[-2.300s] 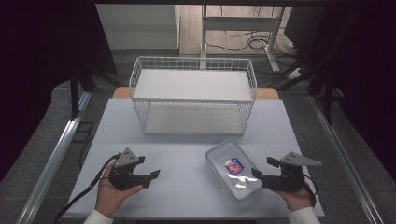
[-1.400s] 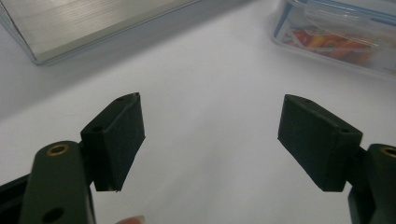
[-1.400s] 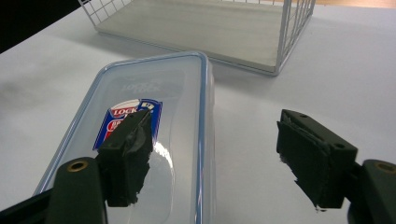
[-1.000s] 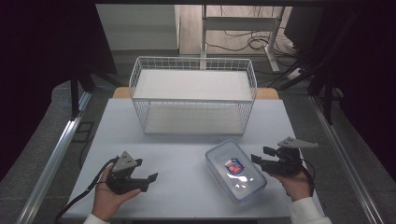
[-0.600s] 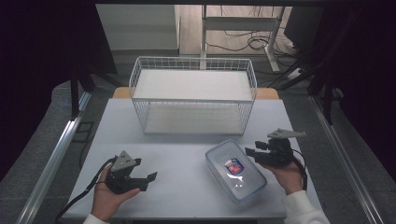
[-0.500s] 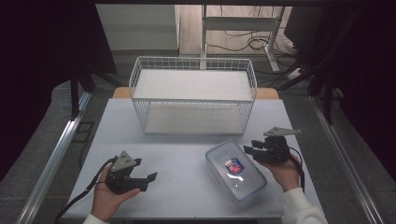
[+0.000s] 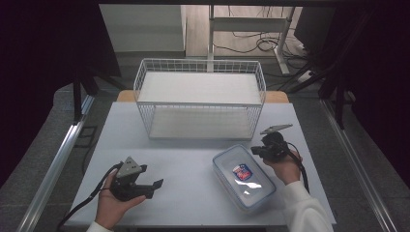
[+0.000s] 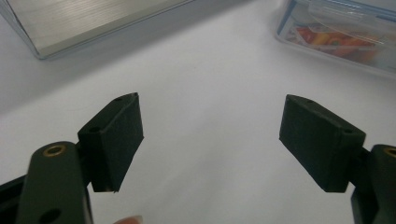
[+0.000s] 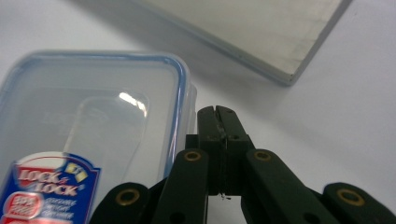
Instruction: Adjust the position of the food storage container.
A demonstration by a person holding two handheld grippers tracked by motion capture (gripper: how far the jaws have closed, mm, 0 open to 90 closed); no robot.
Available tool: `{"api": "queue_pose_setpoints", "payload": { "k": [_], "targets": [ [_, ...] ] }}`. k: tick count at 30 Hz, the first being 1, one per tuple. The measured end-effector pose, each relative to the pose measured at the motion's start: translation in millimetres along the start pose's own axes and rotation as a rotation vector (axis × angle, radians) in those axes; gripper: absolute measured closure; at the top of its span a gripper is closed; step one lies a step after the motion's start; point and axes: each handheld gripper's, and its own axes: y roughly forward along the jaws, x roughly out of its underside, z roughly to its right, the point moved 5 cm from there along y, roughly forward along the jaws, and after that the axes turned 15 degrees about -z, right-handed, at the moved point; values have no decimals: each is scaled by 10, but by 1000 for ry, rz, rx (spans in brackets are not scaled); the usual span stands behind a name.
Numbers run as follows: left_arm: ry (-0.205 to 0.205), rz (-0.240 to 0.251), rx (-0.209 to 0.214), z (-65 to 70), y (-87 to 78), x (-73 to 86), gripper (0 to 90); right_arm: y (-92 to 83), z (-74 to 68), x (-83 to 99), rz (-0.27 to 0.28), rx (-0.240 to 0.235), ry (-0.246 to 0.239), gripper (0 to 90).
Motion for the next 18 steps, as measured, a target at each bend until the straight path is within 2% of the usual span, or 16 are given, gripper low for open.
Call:
{"api": "queue_pose_setpoints", "payload": {
  "k": [2, 4, 7, 10, 11, 12, 14, 15, 16, 18],
  "targets": [
    [0, 0, -1, -2, -1, 1, 211, 27, -18, -17, -10, -8, -6, 890],
    [-1, 0, 6, 9, -1, 1, 212, 71, -71, -84, -40, 33, -40, 890],
    [-7, 5, 18, 25, 1, -4, 214, 90, -112, -128, -46, 37, -65, 891],
    [-7, 1, 8, 7, -5, -2, 214, 160, -254, -234, -68, 36, -131, 891],
    [-7, 1, 8, 7, -5, -2, 214, 160, -254, -234, -68, 36, -131, 891],
    [-9, 1, 2, -5, -12, -1, 214, 211, -361, -305, -84, 31, -180, 891],
    [-7, -3, -2, -10, -7, 2, 213, 241, -446, -365, -96, 22, -225, 891],
    [-7, -3, -2, -10, -7, 2, 213, 241, -446, -365, -96, 22, -225, 891],
    [-1, -10, -7, -8, 2, 7, 213, 278, -540, -431, -104, 18, -267, 891],
    [-1, -12, -7, -7, 4, 9, 213, 294, -590, -457, -109, 17, -281, 891]
  ]
}}
